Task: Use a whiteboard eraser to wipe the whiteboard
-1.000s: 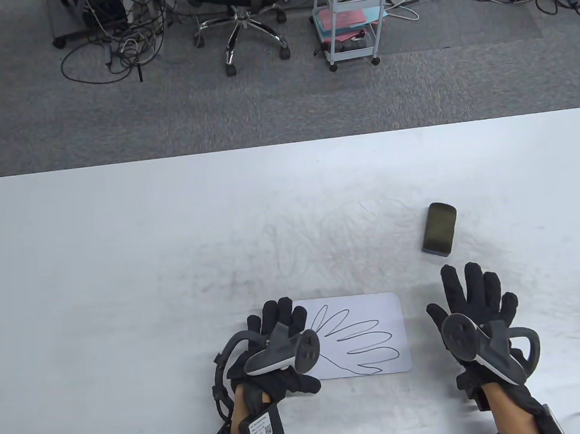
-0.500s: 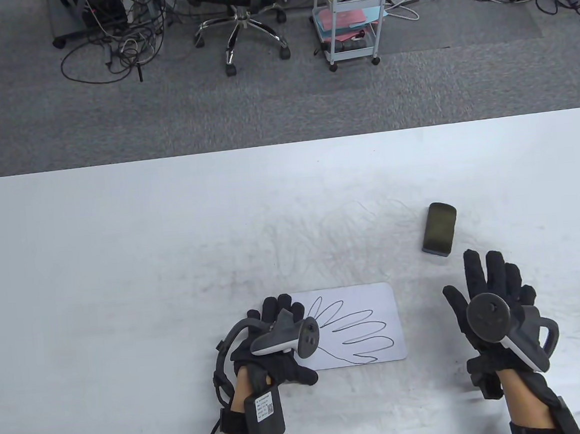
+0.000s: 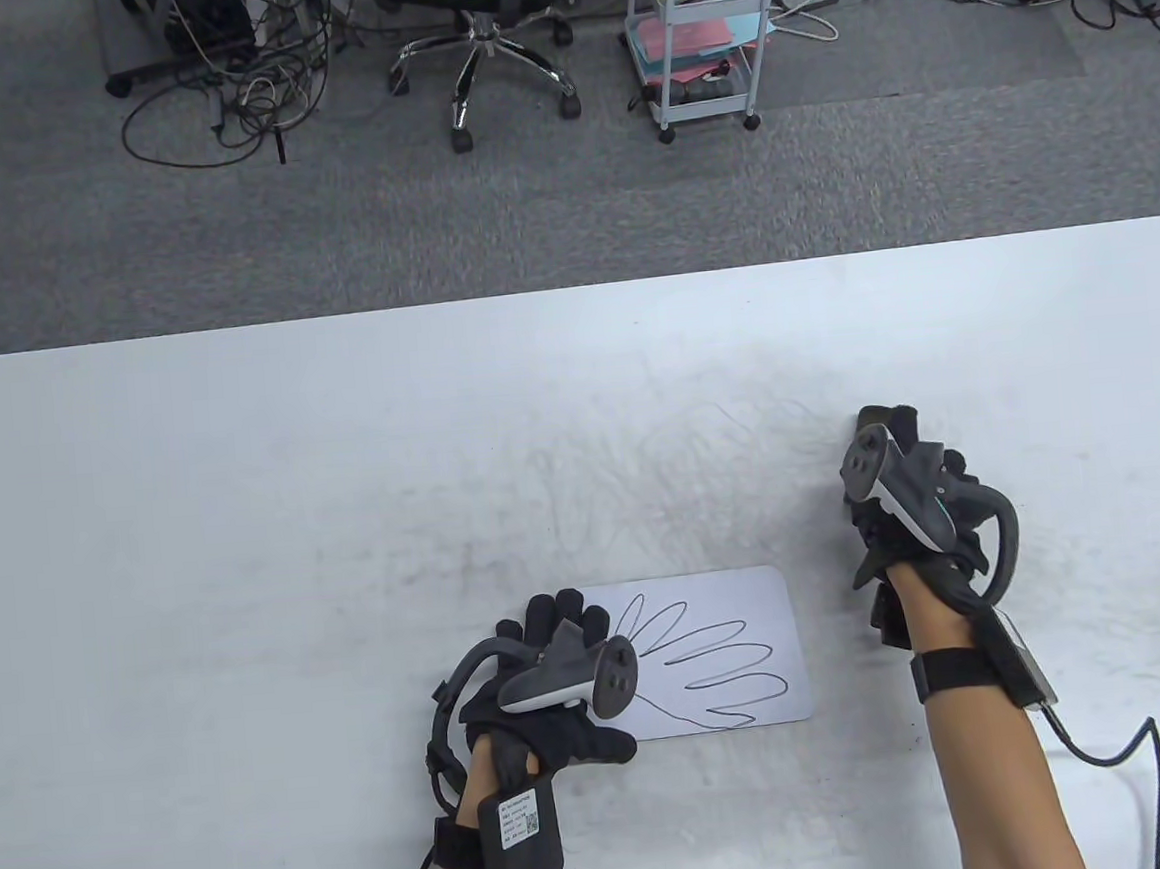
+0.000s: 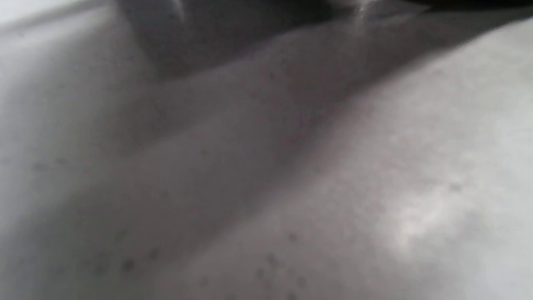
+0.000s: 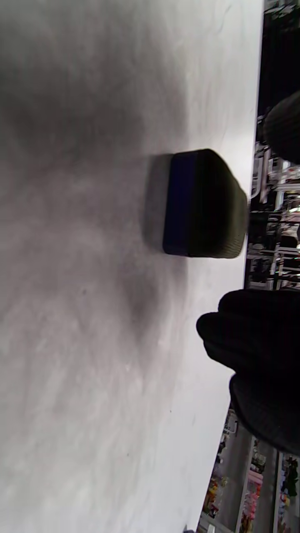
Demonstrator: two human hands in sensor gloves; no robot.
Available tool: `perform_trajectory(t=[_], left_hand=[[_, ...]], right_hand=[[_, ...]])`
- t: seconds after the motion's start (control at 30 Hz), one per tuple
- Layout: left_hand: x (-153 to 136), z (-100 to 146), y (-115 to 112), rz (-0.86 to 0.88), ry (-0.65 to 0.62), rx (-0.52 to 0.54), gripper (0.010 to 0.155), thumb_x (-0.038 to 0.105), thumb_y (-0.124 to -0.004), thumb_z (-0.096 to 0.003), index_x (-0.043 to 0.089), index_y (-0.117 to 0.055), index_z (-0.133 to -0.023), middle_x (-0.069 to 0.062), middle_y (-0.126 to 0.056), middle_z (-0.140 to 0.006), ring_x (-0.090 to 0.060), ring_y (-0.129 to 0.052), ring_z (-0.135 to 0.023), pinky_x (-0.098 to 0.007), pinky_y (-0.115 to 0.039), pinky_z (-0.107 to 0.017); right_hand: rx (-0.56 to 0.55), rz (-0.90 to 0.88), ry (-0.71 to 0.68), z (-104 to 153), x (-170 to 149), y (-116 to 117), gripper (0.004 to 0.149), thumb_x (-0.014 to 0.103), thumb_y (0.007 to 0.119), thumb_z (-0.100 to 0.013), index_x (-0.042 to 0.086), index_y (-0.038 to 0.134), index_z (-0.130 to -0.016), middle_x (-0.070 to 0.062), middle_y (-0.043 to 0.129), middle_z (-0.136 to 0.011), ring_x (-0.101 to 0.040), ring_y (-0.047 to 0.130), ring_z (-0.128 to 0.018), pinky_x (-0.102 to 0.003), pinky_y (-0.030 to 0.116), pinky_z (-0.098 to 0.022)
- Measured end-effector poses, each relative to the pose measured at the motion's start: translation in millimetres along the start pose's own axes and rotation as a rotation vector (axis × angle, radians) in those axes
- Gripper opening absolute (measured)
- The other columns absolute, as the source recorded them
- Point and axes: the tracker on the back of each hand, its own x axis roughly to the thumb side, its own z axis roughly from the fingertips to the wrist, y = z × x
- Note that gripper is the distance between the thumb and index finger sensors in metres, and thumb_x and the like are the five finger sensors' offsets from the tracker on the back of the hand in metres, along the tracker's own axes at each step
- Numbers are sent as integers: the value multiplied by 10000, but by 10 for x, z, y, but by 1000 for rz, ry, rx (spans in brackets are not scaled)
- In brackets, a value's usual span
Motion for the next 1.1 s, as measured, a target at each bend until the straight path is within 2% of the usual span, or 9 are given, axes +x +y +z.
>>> perform_trajectory(t=[0.23, 0.33, 0.4, 0.57, 0.7, 0.77, 0.87, 1.0, 1.1], left_hand=[[-7, -4, -3, 12, -12, -5, 1202, 762, -587, -310, 83, 21, -1093, -261, 59, -1135, -535, -63, -1052, -675, -268, -765], [-9, -4, -6, 15, -16, -6, 1202, 763, -582, -312, 81, 30, -1091, -262, 69, -1131, -536, -52, -1049, -677, -259, -763], [-12, -3, -7, 18, -19, -6, 1201, 763, -584, -314, 83, 30, -1091, -262, 70, -1130, -535, -49, -1048, -677, -255, -762], [-13, -4, -12, 16, -17, -6, 1201, 765, -580, -313, 84, 31, -1090, -260, 71, -1131, -534, -49, -1049, -677, -256, -762], [-16, -4, -14, 17, -18, -6, 1202, 766, -580, -313, 84, 33, -1090, -260, 72, -1130, -535, -48, -1047, -677, -254, -761], [-15, -3, -13, 17, -17, -7, 1202, 764, -581, -313, 83, 33, -1089, -259, 72, -1130, -535, -48, -1047, -677, -254, -761], [-18, -2, -14, 18, -18, -6, 1202, 765, -580, -313, 84, 33, -1090, -259, 71, -1130, -535, -47, -1047, -677, -254, -760], [-18, -1, -17, 16, -17, -4, 1201, 768, -575, -311, 85, 35, -1089, -258, 74, -1130, -533, -47, -1047, -676, -253, -761], [-18, -1, -18, 17, -17, -2, 1201, 768, -574, -311, 85, 36, -1089, -258, 73, -1130, -532, -46, -1048, -676, -252, -760]], right_hand=[[139, 63, 50, -171, 179, 137, 761, 632, 459, -666, 181, 178, -1210, -378, 661, -1081, -472, 843, -858, -710, 668, -693], [40, 105, 55, -160, 191, 173, 694, 594, 510, -675, 221, 250, -1199, -302, 730, -1053, -415, 875, -823, -684, 684, -698], [32, 91, 55, -124, 191, 199, 689, 569, 568, -677, 239, 254, -1193, -308, 722, -1059, -428, 866, -826, -693, 679, -696], [28, 105, -5, -83, 143, 212, 682, 521, 584, -690, 219, 238, -1195, -333, 716, -1054, -431, 874, -810, -695, 694, -689], [-41, 77, -101, -33, -48, 152, 703, 531, 640, -673, 223, 297, -1204, -331, 738, -1049, -447, 932, -816, -684, 740, -677], [-104, -23, -157, 48, -217, 94, 741, 530, 661, -665, 181, 310, -1217, -341, 730, -1055, -460, 947, -818, -681, 756, -669], [-96, -265, -260, 195, -524, 36, 892, 518, 685, -659, -82, 253, -1158, -352, 686, -1071, -475, 949, -826, -674, 770, -661], [-226, -401, -334, 471, -896, -40, 786, 547, 751, -631, 69, 393, -1142, -322, 717, -1058, -435, 966, -802, -657, 793, -650], [-348, -412, -367, 615, -1074, -98, 590, 555, 701, -648, 203, 614, -1114, -314, 714, -1057, -434, 928, -811, -688, 761, -659]])
